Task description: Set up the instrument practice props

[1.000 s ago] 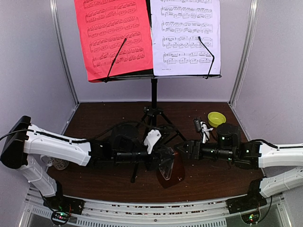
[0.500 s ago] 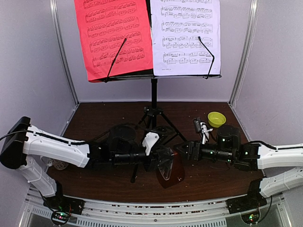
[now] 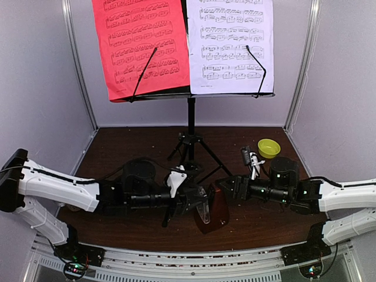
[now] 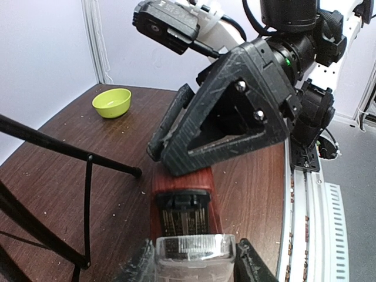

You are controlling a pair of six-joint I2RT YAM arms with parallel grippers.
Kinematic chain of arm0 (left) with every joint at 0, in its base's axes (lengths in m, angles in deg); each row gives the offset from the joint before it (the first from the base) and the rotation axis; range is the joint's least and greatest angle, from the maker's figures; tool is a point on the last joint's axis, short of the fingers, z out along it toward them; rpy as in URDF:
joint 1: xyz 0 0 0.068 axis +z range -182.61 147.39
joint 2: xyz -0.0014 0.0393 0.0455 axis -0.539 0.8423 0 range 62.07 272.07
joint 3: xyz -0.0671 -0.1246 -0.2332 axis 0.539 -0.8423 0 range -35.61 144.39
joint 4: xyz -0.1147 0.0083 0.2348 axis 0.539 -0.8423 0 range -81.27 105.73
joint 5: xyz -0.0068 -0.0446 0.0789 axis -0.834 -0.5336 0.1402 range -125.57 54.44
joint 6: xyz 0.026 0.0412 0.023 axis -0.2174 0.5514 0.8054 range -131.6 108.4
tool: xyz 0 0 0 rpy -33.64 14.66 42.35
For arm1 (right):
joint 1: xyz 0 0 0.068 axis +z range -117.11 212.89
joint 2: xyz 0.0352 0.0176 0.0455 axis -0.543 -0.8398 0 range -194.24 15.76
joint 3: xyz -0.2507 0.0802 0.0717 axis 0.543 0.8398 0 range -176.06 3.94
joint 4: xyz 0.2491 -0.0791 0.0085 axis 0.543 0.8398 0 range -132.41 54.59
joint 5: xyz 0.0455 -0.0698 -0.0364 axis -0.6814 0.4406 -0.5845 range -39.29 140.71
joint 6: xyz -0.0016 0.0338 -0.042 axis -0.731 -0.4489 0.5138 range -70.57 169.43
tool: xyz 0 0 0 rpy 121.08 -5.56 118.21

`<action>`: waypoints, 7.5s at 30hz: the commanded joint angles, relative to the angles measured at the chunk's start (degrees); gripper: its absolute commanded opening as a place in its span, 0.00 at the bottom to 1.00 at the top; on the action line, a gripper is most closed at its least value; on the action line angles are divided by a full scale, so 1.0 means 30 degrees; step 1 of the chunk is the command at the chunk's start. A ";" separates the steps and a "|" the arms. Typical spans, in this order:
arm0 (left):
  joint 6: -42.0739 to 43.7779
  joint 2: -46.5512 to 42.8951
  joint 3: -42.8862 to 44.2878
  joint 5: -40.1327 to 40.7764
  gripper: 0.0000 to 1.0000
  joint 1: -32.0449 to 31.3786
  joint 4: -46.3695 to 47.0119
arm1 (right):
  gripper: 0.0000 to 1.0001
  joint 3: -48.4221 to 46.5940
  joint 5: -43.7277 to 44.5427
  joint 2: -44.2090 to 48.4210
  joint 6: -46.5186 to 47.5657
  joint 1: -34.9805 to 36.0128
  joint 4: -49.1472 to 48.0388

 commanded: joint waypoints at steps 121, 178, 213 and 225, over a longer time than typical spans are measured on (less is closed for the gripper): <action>-0.4785 -0.3093 -0.3676 0.5140 0.43 0.1609 -0.1267 | 1.00 0.0426 -0.0033 -0.0292 0.2924 -0.0445 0.0429; -0.4412 -0.3091 -0.3756 0.5340 0.43 0.1609 -0.1471 | 0.66 -0.3310 0.4145 -0.4019 0.3154 0.1034 0.2625; -0.1209 -0.2740 -0.1402 0.3288 0.44 0.1072 -0.3112 | 0.45 -0.2090 0.1833 -0.3298 0.4574 0.0819 0.1518; 0.0891 0.0744 0.3601 0.2962 0.61 0.0935 -0.4514 | 0.72 -0.0399 -0.0002 -0.0905 0.4690 0.0074 0.0983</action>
